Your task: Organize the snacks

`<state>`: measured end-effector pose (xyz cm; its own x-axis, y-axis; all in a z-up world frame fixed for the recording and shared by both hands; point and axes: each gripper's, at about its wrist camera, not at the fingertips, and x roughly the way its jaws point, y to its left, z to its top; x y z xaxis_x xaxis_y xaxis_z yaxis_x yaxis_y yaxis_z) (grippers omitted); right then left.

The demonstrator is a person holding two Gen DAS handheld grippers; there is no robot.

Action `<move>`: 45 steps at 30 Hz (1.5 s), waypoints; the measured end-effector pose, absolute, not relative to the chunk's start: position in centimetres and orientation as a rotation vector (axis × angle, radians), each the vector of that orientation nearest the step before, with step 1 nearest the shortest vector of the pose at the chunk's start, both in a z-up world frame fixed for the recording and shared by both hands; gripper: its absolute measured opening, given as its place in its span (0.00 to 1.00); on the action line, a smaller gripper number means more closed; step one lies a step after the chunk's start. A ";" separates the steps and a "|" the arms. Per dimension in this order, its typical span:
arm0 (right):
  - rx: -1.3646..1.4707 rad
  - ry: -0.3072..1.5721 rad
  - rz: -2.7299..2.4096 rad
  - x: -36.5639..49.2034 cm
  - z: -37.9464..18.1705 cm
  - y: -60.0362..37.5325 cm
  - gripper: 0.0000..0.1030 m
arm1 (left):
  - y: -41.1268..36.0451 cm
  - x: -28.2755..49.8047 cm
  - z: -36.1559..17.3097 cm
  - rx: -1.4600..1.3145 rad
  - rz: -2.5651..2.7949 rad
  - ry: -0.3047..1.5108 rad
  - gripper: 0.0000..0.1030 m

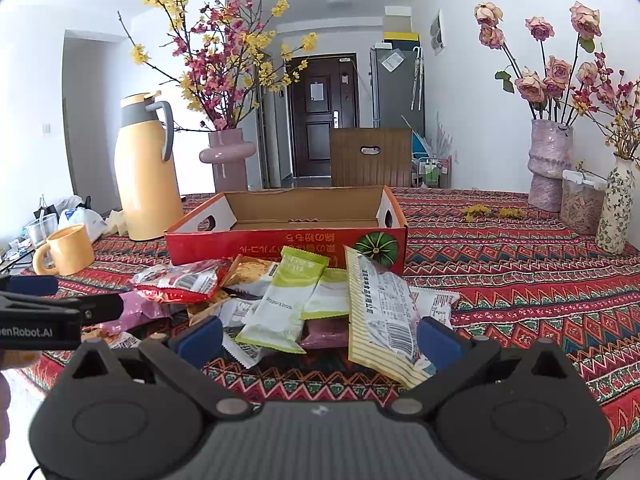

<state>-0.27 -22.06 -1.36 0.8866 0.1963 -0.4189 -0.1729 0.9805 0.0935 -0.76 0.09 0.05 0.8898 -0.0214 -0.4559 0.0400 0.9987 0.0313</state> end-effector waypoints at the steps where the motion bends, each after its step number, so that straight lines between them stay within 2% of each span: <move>1: 0.054 0.441 0.192 -0.3 -1.4 -22.1 1.00 | 0.1 -0.8 0.0 0.040 -0.031 0.473 1.00; 45: 0.053 0.441 0.194 -0.3 -1.3 -22.0 1.00 | 0.1 -1.0 0.0 0.037 -0.036 0.473 1.00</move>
<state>-0.31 -22.04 -1.26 0.8863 0.1981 -0.4187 -0.1752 0.9801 0.0930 -0.98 0.07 0.03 0.8894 -0.0261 -0.4563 0.0431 0.9987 0.0268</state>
